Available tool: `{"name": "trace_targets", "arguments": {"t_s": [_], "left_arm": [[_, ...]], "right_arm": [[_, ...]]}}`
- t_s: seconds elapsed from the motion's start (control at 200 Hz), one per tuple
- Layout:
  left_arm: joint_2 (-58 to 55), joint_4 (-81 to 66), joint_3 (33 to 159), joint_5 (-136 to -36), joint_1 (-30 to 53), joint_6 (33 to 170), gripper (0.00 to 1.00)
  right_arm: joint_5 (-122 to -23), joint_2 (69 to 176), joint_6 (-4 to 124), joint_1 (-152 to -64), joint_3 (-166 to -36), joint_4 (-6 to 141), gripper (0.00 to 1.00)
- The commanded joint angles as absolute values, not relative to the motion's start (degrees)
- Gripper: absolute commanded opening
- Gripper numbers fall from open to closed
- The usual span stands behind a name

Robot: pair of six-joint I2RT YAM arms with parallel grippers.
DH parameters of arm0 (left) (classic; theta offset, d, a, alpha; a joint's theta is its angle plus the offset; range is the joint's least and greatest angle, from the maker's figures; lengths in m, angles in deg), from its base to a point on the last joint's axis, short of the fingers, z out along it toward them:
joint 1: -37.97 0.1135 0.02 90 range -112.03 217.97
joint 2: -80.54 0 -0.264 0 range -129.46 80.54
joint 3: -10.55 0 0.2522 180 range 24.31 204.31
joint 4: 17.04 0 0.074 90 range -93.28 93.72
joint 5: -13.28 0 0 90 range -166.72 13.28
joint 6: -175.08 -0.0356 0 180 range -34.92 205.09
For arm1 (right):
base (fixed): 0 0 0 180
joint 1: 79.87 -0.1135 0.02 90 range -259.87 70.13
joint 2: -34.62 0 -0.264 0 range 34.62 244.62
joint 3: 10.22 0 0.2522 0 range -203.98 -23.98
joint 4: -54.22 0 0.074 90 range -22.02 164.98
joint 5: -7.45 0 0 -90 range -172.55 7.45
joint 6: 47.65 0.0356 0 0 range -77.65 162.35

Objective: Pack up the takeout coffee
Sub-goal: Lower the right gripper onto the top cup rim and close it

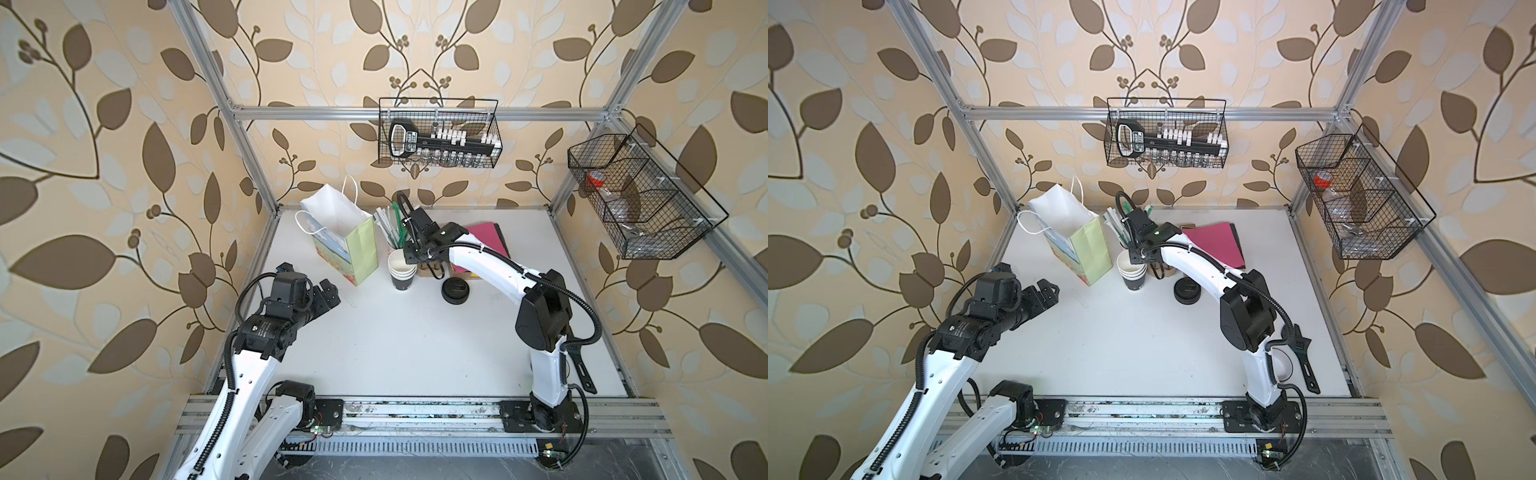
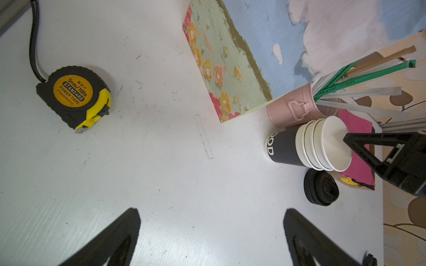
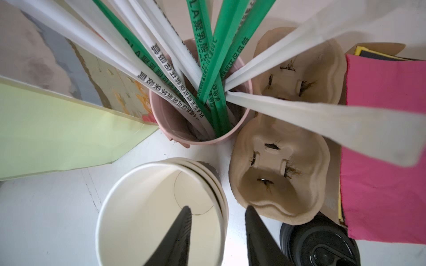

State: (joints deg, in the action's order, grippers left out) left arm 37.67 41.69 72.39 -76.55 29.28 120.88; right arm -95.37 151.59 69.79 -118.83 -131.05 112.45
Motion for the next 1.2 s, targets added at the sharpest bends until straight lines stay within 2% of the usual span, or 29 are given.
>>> {"name": "trace_targets", "arguments": {"t_s": [0.0, 0.325, 0.77, 0.995, 1.195], "left_arm": [[38.00, 42.07, 74.76, -76.07, 29.00, 120.86, 0.99], [37.96, 42.06, 74.67, -76.41, 29.18, 120.90, 0.99], [36.53, 41.81, 74.69, -78.10, 29.79, 120.83, 0.99], [35.31, 41.19, 74.41, -80.69, 29.88, 120.26, 0.99], [31.31, 39.89, 74.41, -84.11, 29.87, 120.30, 0.99]], "right_arm": [[-94.43, 153.18, 69.88, -118.51, -133.06, 114.12, 0.36], [-94.04, 154.59, 70.46, -118.63, -134.55, 114.75, 0.25], [-93.52, 154.78, 71.60, -118.66, -135.77, 114.65, 0.00], [-91.20, 152.84, 71.82, -118.77, -134.57, 113.73, 0.00], [-86.31, 146.77, 74.15, -117.08, -126.05, 106.43, 0.00]]}}
